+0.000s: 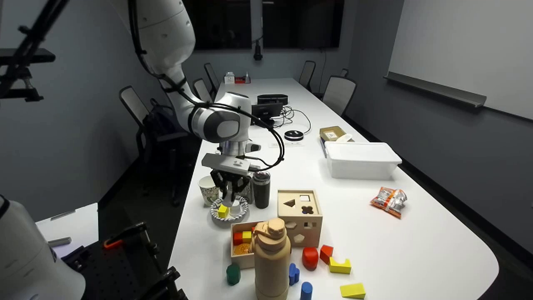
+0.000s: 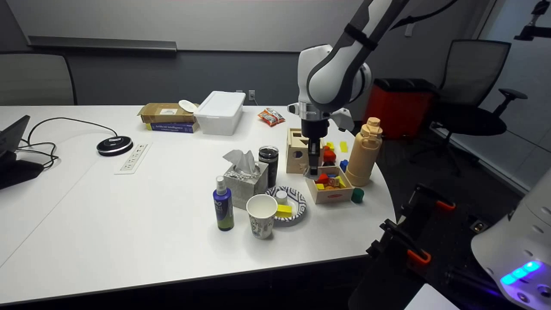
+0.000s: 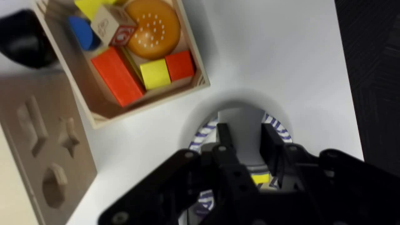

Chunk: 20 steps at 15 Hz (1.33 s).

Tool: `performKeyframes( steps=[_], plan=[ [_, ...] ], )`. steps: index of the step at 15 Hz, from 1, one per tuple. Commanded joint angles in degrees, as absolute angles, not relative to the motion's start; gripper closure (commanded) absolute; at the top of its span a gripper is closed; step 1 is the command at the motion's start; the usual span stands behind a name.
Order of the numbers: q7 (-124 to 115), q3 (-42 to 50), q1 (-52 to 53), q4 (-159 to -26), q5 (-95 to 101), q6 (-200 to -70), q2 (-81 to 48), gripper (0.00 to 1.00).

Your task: Put the coffee pod in the wooden box.

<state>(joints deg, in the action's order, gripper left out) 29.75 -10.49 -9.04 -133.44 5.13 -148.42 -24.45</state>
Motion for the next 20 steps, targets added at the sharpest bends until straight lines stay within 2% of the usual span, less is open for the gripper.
performKeyframes(
  steps=[1,10,20],
  plan=[
    [25.4,-6.7,-7.8,-139.3,4.9,-144.3,-17.4,0.93],
    [24.6,-0.3,-7.8,-141.3,7.8,-153.0,-20.9,0.93],
    [12.9,9.1,1.6,-134.2,21.6,-163.0,-33.0,0.93]
  ],
)
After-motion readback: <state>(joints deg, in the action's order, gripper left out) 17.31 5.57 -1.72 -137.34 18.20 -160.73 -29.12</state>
